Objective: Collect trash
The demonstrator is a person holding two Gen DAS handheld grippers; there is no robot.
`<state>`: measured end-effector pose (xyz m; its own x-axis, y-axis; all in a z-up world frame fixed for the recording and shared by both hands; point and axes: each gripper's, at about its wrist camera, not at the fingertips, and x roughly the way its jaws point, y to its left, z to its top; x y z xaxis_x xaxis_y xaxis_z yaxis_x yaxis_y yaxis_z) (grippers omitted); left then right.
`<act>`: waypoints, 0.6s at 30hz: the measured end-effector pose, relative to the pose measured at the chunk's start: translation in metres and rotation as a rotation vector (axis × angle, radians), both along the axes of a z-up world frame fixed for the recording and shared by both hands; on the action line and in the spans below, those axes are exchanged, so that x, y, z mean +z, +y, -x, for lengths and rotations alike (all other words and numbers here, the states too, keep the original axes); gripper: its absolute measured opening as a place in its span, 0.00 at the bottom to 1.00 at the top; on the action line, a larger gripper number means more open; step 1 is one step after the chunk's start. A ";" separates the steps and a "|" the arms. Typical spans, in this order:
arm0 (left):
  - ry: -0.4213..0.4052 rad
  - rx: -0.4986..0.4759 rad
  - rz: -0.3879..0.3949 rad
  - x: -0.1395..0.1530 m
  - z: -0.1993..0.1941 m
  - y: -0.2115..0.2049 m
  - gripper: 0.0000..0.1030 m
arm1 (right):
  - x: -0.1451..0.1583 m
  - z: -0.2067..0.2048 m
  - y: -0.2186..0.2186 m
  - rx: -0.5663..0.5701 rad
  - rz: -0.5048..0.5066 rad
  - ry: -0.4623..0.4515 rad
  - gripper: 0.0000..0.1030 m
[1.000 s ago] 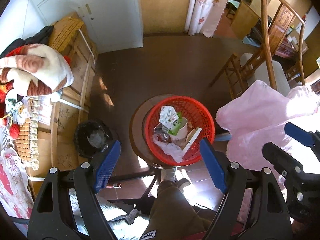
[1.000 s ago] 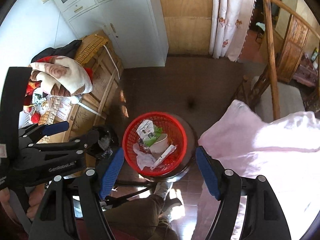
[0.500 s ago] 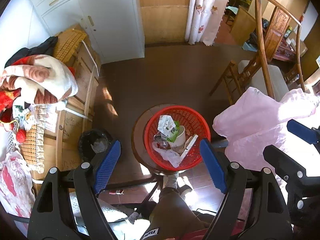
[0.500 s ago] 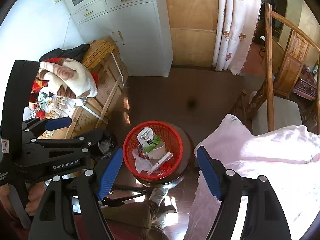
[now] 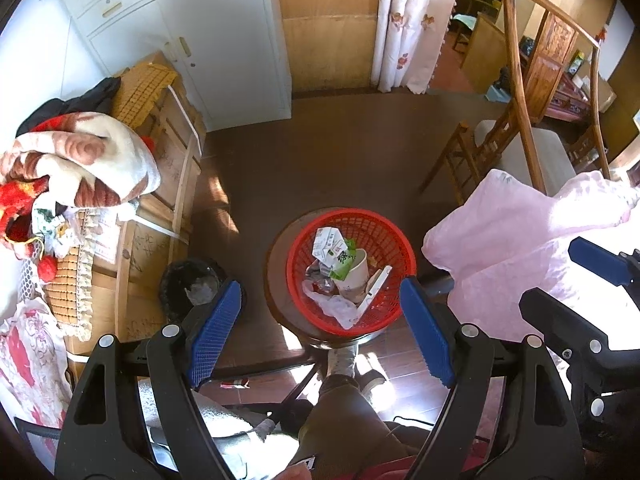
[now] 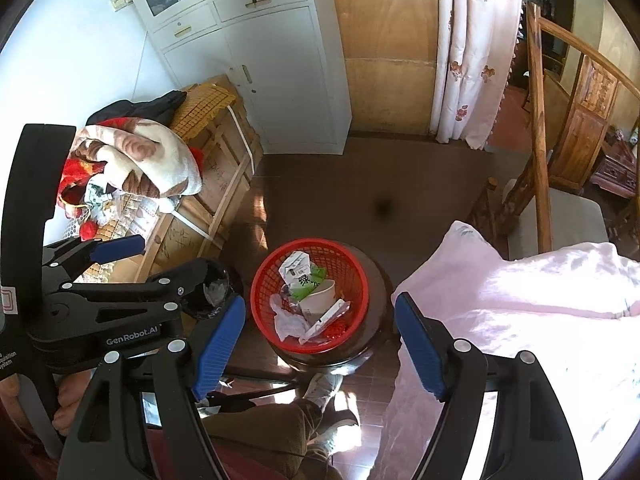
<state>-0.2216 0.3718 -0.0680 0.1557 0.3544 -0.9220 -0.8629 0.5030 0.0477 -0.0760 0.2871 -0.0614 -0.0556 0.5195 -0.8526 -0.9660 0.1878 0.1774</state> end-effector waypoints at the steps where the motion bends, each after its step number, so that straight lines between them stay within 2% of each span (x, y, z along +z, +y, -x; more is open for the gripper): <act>1: -0.001 0.000 0.001 0.000 0.000 0.000 0.77 | 0.001 0.000 -0.001 -0.001 -0.002 -0.002 0.74; 18: -0.023 -0.007 0.001 0.006 0.001 -0.003 0.77 | 0.003 -0.003 -0.010 -0.024 -0.014 -0.012 0.75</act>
